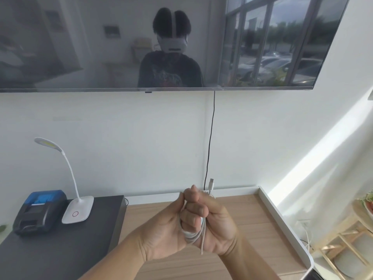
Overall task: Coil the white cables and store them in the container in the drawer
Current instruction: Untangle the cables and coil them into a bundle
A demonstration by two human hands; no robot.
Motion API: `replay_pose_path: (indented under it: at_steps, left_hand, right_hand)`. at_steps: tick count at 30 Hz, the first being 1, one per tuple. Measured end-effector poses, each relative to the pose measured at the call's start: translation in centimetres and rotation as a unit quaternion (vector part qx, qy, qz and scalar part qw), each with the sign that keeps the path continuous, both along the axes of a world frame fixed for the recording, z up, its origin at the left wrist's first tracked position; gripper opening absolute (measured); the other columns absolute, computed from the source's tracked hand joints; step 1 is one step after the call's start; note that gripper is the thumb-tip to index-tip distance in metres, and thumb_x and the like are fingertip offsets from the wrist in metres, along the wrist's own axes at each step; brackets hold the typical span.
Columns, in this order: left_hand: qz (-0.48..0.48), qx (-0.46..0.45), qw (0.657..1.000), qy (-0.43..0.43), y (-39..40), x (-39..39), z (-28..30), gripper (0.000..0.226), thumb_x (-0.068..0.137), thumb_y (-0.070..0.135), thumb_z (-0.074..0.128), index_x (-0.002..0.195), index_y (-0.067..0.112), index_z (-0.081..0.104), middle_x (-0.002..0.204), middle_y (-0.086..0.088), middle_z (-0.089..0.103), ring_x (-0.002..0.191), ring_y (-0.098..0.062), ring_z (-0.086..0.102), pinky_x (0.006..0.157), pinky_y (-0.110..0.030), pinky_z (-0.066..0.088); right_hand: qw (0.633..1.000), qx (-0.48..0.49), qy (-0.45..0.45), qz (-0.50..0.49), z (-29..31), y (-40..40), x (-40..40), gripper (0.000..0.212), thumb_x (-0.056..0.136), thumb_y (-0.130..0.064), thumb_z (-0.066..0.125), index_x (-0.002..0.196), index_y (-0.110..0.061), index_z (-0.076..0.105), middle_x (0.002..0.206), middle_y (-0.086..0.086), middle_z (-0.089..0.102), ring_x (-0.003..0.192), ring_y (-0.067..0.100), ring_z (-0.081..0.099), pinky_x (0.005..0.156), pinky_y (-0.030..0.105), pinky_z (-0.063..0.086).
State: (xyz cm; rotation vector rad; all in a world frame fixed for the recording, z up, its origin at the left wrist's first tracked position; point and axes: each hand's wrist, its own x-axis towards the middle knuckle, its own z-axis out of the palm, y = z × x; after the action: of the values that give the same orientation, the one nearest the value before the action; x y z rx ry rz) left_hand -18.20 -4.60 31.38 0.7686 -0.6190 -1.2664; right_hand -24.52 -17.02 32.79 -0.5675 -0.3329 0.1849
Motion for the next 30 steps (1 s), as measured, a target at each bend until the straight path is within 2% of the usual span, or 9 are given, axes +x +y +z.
replay_pose_path:
  at_steps: [4, 7, 12, 15, 19, 21, 24, 27, 30]
  left_hand:
    - [0.017, 0.019, 0.999, 0.026, 0.4, -0.1, -1.6, 0.07, 0.099, 0.051, 0.055, 0.143, -0.004, 0.049, 0.112, -0.001, 0.074, 0.103, -0.013, 0.068, 0.098, -0.03, 0.047]
    - [0.029, -0.008, 0.998, -0.058, 0.6, 0.3, -1.3, 0.052, 0.105, 0.044, 0.04, 0.132, 0.008, 0.064, 0.123, -0.001, 0.073, 0.11, -0.012, 0.069, 0.103, -0.031, 0.048]
    - [0.037, 0.028, 0.986, -0.16, 1.2, 1.2, -1.1, 0.04, 0.096, 0.036, 0.057, 0.121, 0.006, 0.068, 0.12, -0.016, 0.073, 0.107, -0.025, 0.072, 0.099, -0.039, 0.051]
    - [0.069, 0.066, 0.982, -0.161, 1.6, 1.8, -1.2, 0.026, 0.096, 0.025, 0.061, 0.114, 0.01, 0.072, 0.121, -0.025, 0.071, 0.108, -0.032, 0.071, 0.094, -0.04, 0.052]
    - [0.082, 0.096, 0.972, -0.201, 1.9, 1.8, -1.1, 0.026, 0.103, 0.016, 0.058, 0.122, 0.001, 0.067, 0.126, -0.032, 0.065, 0.117, -0.041, 0.065, 0.102, -0.052, 0.05]
    - [0.113, 0.104, 0.963, -0.219, 1.7, 1.4, -0.9, 0.023, 0.102, 0.019, 0.061, 0.116, 0.004, 0.07, 0.121, -0.035, 0.066, 0.111, -0.042, 0.067, 0.104, -0.057, 0.049]
    - [0.147, 0.097, 0.955, -0.238, 1.6, 0.8, -0.7, 0.017, 0.101, 0.026, 0.065, 0.101, 0.012, 0.074, 0.106, -0.029, 0.073, 0.092, -0.037, 0.073, 0.093, -0.049, 0.056]
    - [0.154, 0.09, 0.948, -0.262, 1.6, 0.5, -1.0, 0.017, 0.103, 0.025, 0.06, 0.095, 0.013, 0.07, 0.099, -0.027, 0.075, 0.079, -0.03, 0.071, 0.084, -0.038, 0.057]
    - [0.187, 0.104, 0.931, -0.297, 1.4, 0.3, -1.8, 0.018, 0.105, 0.02, 0.056, 0.094, 0.009, 0.064, 0.097, -0.025, 0.076, 0.073, -0.025, 0.065, 0.082, -0.038, 0.056]
  right_hand:
    - [1.0, -0.011, 0.0, 0.002, -0.8, 0.3, -0.3, 0.033, 0.112, -0.026, 0.033, 0.104, -0.012, 0.061, 0.077, -0.003, 0.076, 0.079, 0.014, 0.074, 0.071, 0.022, 0.057]
    - [0.999, -0.031, 0.013, 0.016, -1.4, 0.1, -0.3, 0.033, 0.111, -0.028, 0.035, 0.1, -0.015, 0.063, 0.066, -0.007, 0.071, 0.068, 0.01, 0.07, 0.062, 0.019, 0.054]
    - [0.994, -0.08, 0.013, 0.079, -2.1, -0.8, -0.6, 0.032, 0.11, -0.029, 0.035, 0.094, -0.019, 0.061, 0.061, -0.01, 0.067, 0.065, 0.006, 0.064, 0.059, 0.018, 0.046]
    - [0.987, -0.119, -0.007, 0.105, -2.2, -1.5, -0.5, 0.033, 0.11, -0.029, 0.035, 0.094, -0.02, 0.062, 0.063, -0.011, 0.067, 0.066, 0.006, 0.063, 0.06, 0.021, 0.038]
    - [0.981, -0.154, 0.004, 0.117, -2.6, -2.7, -0.3, 0.032, 0.109, -0.027, 0.038, 0.088, -0.014, 0.059, 0.063, -0.009, 0.067, 0.064, 0.008, 0.064, 0.067, 0.021, 0.048]
    - [0.975, -0.198, 0.008, 0.096, -2.8, -3.2, -0.1, 0.036, 0.109, -0.025, 0.035, 0.083, -0.008, 0.052, 0.063, -0.005, 0.068, 0.063, 0.011, 0.063, 0.07, 0.025, 0.046]
    - [0.96, -0.274, -0.003, 0.064, -2.9, -3.8, 0.3, 0.043, 0.11, -0.02, 0.027, 0.081, -0.007, 0.054, 0.064, 0.0, 0.068, 0.064, 0.015, 0.063, 0.078, 0.037, 0.04]
    - [0.947, -0.316, 0.006, 0.059, -2.7, -4.3, 0.4, 0.041, 0.112, -0.017, 0.026, 0.084, -0.007, 0.053, 0.062, -0.002, 0.068, 0.072, 0.017, 0.068, 0.084, 0.034, 0.049]
    - [0.925, -0.376, 0.021, 0.046, -2.1, -4.7, 0.4, 0.038, 0.113, -0.02, 0.029, 0.088, -0.003, 0.052, 0.064, -0.006, 0.071, 0.082, 0.018, 0.068, 0.085, 0.029, 0.053]
